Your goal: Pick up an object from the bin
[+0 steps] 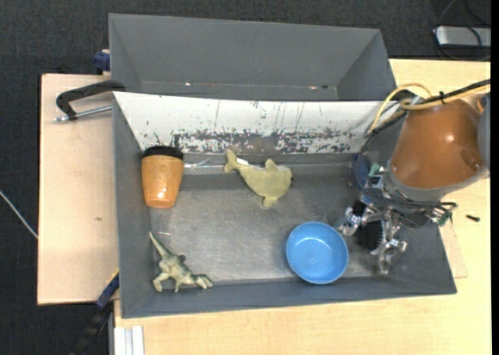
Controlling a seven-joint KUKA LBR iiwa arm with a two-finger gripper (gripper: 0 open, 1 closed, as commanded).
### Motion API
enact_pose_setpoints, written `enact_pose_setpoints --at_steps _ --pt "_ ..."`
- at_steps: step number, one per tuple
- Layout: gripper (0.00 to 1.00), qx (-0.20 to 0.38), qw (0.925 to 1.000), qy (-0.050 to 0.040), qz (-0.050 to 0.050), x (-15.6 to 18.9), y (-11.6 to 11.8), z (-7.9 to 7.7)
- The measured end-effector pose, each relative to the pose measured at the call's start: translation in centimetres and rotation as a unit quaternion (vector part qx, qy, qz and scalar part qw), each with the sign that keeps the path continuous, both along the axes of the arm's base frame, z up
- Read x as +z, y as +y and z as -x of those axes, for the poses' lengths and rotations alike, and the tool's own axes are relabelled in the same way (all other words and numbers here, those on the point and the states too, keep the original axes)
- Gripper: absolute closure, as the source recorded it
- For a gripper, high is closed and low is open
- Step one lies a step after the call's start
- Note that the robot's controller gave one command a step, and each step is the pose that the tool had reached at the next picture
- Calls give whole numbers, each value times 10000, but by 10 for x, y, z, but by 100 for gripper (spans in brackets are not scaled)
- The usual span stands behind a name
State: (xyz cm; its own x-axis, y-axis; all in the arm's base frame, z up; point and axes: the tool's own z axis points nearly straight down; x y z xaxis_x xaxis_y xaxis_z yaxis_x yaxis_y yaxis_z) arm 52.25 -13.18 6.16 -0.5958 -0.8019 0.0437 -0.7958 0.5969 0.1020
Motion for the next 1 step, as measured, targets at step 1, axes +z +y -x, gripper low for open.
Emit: enact_pose_setpoints --at_steps 1 --pt "100 1623 9849 -607 53 185 0 15"
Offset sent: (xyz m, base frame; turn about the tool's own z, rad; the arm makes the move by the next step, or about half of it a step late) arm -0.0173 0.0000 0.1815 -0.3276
